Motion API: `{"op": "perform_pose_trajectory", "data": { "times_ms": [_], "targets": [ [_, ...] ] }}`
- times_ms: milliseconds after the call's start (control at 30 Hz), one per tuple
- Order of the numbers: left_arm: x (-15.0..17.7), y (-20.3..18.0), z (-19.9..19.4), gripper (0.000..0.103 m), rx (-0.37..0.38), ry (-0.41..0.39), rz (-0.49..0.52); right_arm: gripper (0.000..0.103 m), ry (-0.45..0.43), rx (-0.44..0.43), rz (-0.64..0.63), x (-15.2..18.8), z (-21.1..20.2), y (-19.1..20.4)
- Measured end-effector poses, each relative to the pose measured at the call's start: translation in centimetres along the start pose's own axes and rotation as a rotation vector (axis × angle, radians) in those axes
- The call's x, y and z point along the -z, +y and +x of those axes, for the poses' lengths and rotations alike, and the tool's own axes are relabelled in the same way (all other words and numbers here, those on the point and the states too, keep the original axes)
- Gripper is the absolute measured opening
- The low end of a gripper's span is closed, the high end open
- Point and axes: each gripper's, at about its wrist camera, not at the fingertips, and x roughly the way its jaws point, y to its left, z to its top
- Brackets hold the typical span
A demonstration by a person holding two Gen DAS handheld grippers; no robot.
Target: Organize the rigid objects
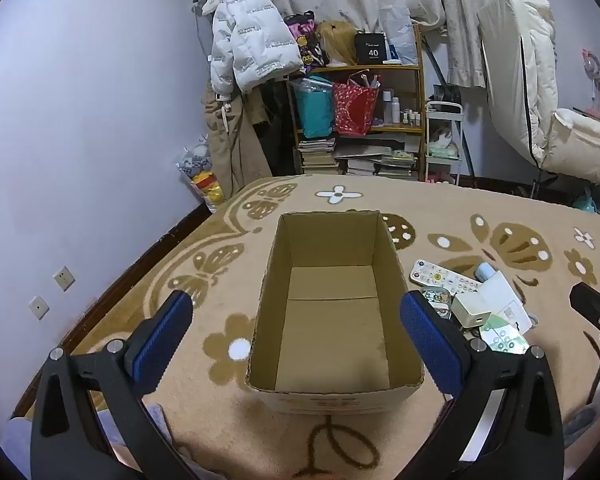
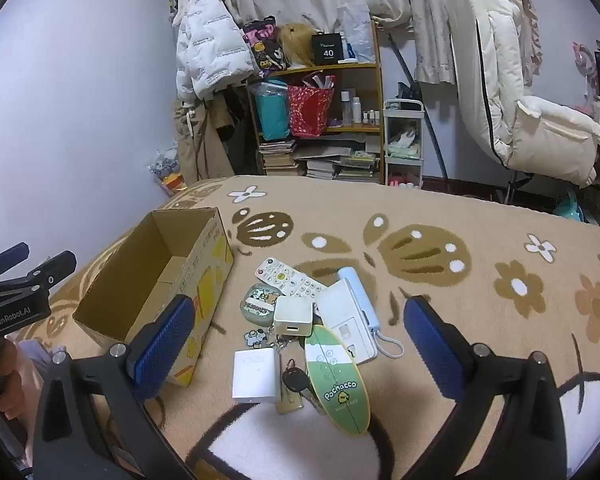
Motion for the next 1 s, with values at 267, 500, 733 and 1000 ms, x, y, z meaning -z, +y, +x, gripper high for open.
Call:
{"op": "perform_pose_trajectory", "data": {
  "times_ms": [267, 500, 733, 1000],
  "targets": [
    [0.1, -0.8, 0.0, 0.102, -0.013, 0.011, 0.014, 0.103, 0.007, -0.006, 0.006, 0.0, 0.0, 0.0],
    [0.1, -0.2, 0.2, 0.102, 0.004, 0.013, 0.005, 0.103, 0.004, -0.003, 0.005, 0.0, 0.0, -0.1],
    [0.2, -0.3, 0.0, 0.102, 0.004, 0.005, 0.01, 0.103, 0.005, -0.004, 0.002, 0.0, 0.0, 0.0],
    [0.2, -0.4, -0.1, 0.102, 0.005, 0.004, 0.02, 0.103, 0.005, -0.001, 0.002, 0.1, 0.0, 0.1]
  ]
}}
